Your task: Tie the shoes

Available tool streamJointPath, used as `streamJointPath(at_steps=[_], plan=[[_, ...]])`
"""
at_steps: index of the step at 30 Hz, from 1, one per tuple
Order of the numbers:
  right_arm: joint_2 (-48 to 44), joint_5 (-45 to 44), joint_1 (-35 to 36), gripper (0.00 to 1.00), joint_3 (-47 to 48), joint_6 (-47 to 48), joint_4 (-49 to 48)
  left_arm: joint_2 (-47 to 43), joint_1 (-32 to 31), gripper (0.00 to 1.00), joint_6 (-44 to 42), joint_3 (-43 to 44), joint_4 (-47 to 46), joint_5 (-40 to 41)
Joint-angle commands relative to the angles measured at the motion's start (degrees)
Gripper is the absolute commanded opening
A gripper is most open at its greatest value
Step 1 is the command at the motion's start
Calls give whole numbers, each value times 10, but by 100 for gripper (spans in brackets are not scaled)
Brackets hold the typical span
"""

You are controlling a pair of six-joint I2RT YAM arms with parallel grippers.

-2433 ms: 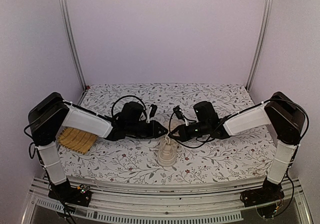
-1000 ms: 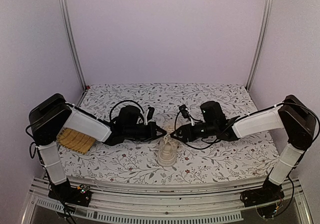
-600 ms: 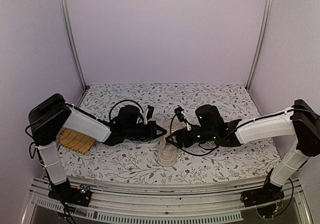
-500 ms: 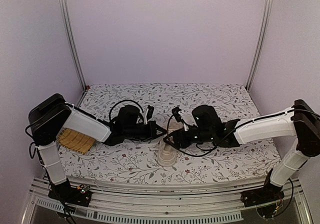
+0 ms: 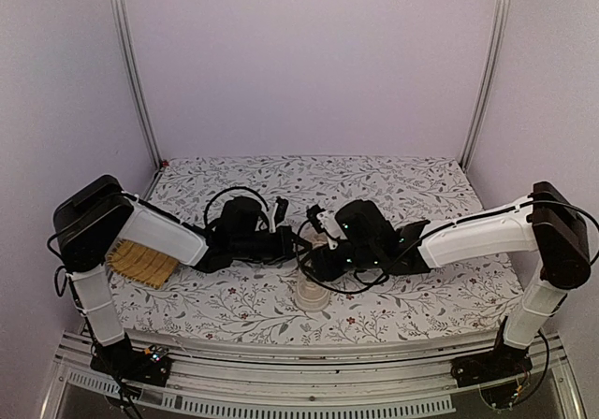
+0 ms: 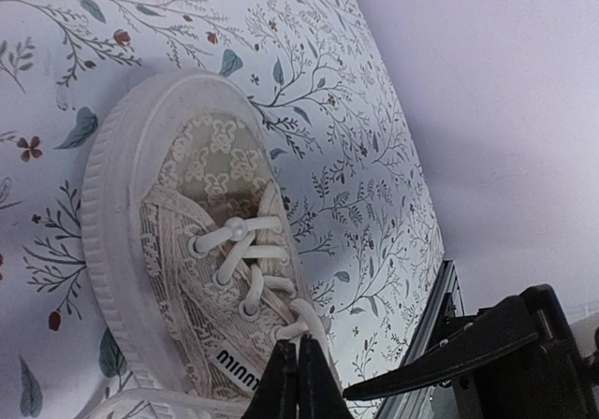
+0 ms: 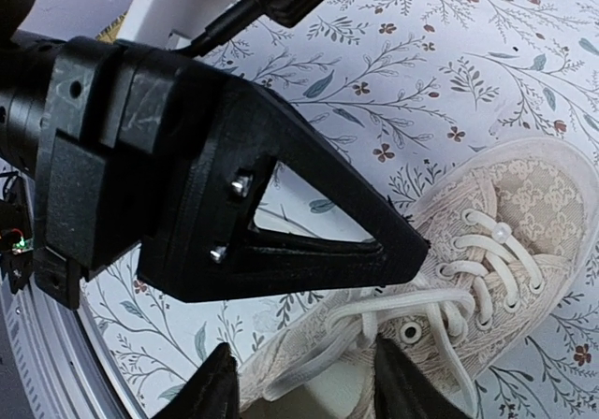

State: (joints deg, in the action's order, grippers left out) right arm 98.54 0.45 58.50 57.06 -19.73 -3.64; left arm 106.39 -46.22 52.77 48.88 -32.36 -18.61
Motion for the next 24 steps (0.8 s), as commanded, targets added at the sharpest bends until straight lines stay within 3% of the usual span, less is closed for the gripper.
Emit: streamJointPath(at_steps=[1, 6, 7, 24], plan=[[5, -39, 4, 37, 15, -3, 23, -13, 4, 0, 1, -4, -18, 3], [-6, -53, 3, 6, 9, -18, 24, -17, 4, 0, 1, -8, -16, 9], [-7, -54, 2, 3, 8, -20, 24, -18, 5, 0, 1, -8, -15, 13], [-39, 2, -62, 2, -40, -39, -6, -27, 10, 0, 4, -26, -21, 40]])
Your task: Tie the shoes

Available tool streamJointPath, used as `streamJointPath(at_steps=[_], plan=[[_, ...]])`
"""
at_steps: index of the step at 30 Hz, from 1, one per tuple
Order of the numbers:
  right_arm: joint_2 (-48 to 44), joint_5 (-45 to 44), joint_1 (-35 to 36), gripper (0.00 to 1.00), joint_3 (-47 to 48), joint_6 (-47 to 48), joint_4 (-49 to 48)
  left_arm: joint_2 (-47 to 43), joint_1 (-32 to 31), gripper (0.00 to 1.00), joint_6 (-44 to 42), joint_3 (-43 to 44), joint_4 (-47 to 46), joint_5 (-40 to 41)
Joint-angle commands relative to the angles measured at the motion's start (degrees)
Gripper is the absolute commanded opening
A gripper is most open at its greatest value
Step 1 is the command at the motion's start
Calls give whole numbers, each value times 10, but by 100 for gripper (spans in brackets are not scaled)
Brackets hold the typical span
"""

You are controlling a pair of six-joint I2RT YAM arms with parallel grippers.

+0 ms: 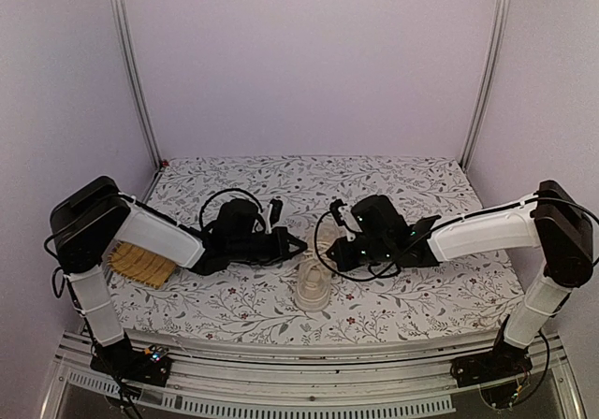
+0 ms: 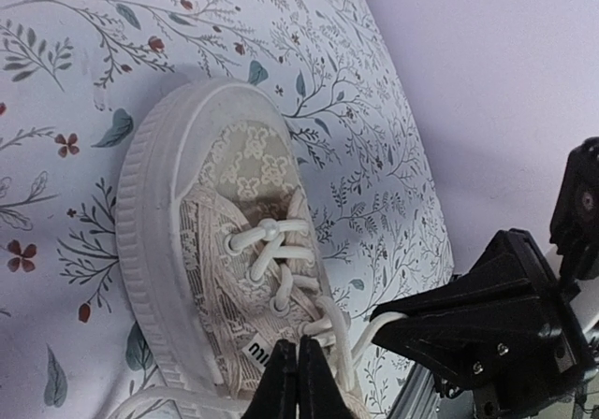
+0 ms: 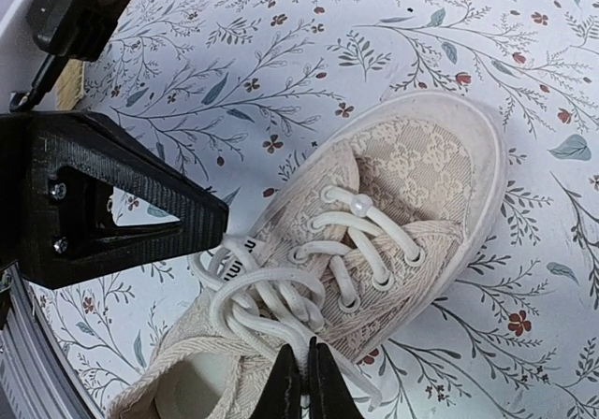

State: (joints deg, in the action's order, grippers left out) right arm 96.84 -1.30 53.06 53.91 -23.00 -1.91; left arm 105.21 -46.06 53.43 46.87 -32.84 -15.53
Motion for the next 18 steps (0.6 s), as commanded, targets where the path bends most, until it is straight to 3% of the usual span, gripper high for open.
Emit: streamJointPath(at_steps=[1, 18], plan=[[-23, 23, -10, 2, -8, -6, -26, -14, 9, 0, -4, -5, -16, 10], [-10, 120, -117, 2, -44, -32, -78, 7, 26, 0, -54, 9, 46, 90]])
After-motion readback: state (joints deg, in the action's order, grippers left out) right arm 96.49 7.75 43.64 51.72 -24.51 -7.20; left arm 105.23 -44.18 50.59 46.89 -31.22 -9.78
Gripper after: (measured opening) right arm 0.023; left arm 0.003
